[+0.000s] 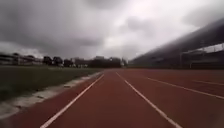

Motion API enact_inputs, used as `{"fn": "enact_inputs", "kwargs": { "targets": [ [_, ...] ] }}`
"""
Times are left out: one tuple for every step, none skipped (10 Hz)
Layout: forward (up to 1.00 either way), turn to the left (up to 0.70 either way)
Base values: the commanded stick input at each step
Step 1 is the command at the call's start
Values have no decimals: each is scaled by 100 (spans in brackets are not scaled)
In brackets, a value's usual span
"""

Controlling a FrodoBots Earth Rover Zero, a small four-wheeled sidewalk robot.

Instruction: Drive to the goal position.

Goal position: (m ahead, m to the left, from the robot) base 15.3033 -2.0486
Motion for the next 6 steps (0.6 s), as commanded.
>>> {"fn": "enact_inputs", "kwargs": {
  "targets": [
    [70,2],
    [70,1],
    [70,-2],
    [70,-22],
    [70,-35],
    [70,-35]
  ]
}}
